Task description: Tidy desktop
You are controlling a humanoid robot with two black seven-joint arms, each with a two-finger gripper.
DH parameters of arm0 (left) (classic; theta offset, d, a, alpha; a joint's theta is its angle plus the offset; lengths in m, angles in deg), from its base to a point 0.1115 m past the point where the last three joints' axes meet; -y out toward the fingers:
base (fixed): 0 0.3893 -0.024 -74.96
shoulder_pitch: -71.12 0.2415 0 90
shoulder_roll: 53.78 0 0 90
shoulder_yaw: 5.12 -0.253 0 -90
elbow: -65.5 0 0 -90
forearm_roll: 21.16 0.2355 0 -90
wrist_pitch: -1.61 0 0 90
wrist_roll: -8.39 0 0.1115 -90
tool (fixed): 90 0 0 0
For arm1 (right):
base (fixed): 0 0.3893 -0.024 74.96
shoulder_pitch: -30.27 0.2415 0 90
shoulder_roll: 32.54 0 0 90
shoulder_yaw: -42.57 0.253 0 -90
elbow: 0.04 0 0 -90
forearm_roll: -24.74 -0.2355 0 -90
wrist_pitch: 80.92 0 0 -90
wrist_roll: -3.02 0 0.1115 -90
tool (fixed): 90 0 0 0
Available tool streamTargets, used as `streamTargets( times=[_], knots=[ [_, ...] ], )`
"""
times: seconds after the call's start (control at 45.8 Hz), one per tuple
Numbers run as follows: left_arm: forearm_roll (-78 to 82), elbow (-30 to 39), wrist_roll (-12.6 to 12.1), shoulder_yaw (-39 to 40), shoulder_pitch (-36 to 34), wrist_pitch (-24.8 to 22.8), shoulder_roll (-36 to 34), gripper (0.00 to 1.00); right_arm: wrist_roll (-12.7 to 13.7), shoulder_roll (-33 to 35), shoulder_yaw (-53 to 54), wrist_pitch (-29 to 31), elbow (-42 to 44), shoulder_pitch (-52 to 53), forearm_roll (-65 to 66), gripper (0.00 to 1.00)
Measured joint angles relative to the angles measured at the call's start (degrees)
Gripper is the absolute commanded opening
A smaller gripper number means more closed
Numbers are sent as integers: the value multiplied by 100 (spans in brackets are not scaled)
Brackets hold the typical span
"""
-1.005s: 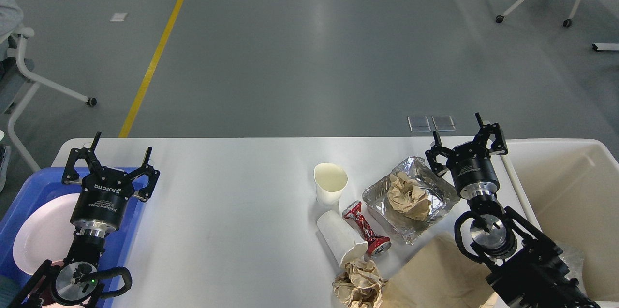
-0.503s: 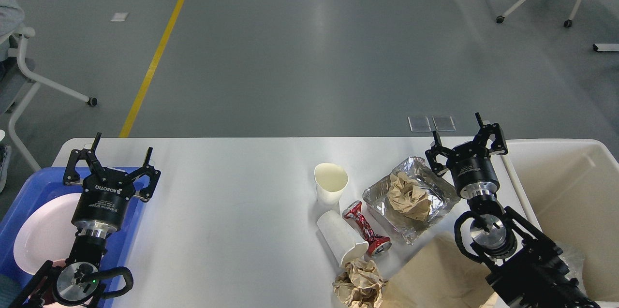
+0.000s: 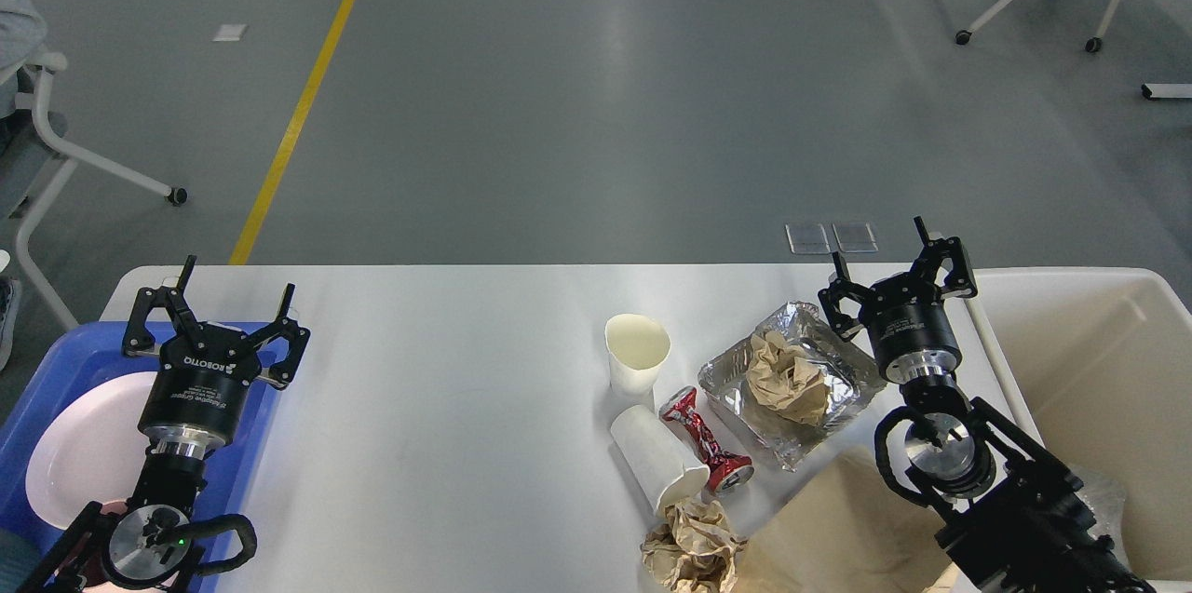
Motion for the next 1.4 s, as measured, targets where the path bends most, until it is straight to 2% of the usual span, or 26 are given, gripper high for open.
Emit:
streamTargets(
  times=[0.59, 0.961, 1.158, 1.399],
  knots=[
    [0, 0, -9, 9, 3, -10, -5, 96, 5, 114, 754, -59, -289, -38, -62, 100],
    [0, 0, -14, 4, 1, -10, -6, 96, 126, 99, 310, -100, -239, -28, 35, 100],
    [0, 0, -13, 3, 1, -10, -6, 96, 132, 113, 178, -332, -193, -97, -6, 100],
    [0, 0, -13, 8, 1, -10, -6, 96, 127, 81, 155, -334, -216, -180, -44, 100]
  ],
)
